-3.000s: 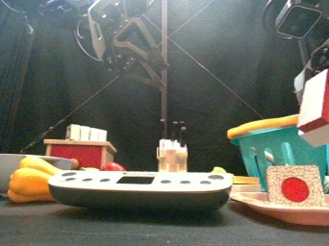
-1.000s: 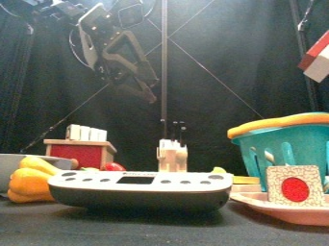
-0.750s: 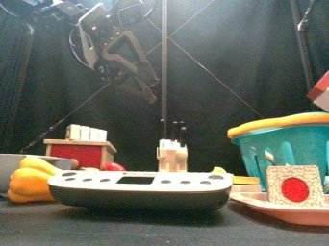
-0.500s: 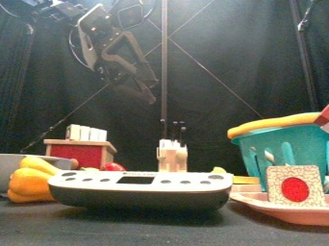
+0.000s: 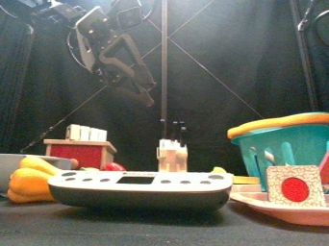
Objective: Place salmon on plate
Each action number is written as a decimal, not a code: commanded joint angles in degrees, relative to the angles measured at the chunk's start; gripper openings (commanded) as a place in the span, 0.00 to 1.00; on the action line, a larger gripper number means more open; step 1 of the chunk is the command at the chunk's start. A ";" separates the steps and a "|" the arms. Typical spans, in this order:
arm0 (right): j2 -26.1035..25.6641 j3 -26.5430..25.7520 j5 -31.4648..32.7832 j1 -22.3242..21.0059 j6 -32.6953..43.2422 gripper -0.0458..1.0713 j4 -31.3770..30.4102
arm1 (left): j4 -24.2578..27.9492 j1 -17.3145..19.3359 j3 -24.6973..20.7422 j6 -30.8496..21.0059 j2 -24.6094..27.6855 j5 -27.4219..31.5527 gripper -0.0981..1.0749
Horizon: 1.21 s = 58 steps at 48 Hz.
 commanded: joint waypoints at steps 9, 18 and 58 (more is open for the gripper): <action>0.09 -0.09 -6.24 -2.20 -0.18 0.73 2.90 | -0.26 0.26 -0.53 -0.09 -0.53 -0.18 0.89; 0.26 0.35 -7.56 -2.46 -0.44 0.84 4.83 | -0.35 0.26 -0.53 -0.09 -0.53 -0.18 0.89; -9.05 1.14 -6.59 -2.64 -1.41 0.91 5.10 | -0.09 0.35 -0.88 0.26 -0.97 -0.18 0.89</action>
